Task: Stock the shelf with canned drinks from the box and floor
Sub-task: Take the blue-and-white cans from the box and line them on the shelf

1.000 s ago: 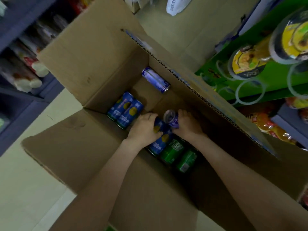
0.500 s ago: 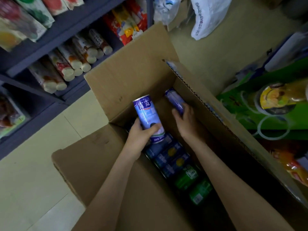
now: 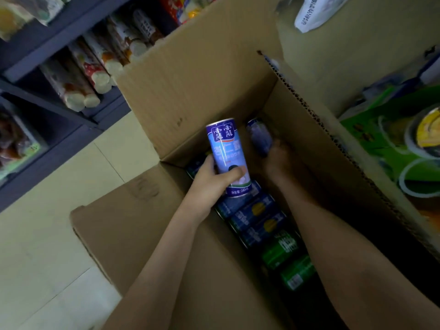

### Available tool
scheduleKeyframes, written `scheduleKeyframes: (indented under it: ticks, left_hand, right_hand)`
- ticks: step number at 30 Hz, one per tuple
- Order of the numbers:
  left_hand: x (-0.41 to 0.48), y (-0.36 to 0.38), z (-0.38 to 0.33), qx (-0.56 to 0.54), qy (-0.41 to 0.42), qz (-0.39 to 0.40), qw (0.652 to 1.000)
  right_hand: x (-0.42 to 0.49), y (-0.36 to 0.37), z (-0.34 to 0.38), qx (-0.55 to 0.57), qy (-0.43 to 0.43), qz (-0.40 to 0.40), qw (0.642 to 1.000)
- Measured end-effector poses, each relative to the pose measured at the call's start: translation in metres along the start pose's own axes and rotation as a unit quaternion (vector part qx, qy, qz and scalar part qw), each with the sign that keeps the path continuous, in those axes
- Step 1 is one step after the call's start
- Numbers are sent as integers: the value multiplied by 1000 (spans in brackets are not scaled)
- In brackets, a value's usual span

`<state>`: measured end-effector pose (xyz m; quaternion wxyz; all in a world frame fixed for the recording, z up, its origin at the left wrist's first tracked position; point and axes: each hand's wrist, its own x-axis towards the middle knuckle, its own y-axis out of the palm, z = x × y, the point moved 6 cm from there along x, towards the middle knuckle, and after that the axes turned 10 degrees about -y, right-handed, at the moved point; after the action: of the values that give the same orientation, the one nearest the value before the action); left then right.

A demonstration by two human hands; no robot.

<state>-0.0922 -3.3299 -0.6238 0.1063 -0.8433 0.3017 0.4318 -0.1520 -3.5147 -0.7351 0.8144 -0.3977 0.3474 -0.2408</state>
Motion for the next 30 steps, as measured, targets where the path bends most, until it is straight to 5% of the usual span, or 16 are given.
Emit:
scheduleKeyframes:
  ticks: [5, 8, 12, 17, 26, 30]
  left_hand:
    - [-16, 10, -7, -60, -48, 19, 997]
    - [-37, 28, -21, -110, -99, 60, 987]
    - [-81, 61, -53, -83, -145, 134, 977]
    - [-151, 96, -79, -35, -135, 240, 961]
    - [-283, 190, -90, 13, -39, 342, 939]
    - [-362, 261, -76, 10, 1, 389, 921]
  right_hand:
    - [-72, -59, 36, 185, 56, 55, 980]
    - [-123, -110, 51, 174, 43, 115, 977]
    - [-185, -194, 64, 207, 15, 89, 974]
    - [-246, -290, 59, 278, 13, 0, 961]
    - [-364, -412, -13, 468, 37, -208, 858]
    - [-433, -473, -52, 470, -7, -271, 840]
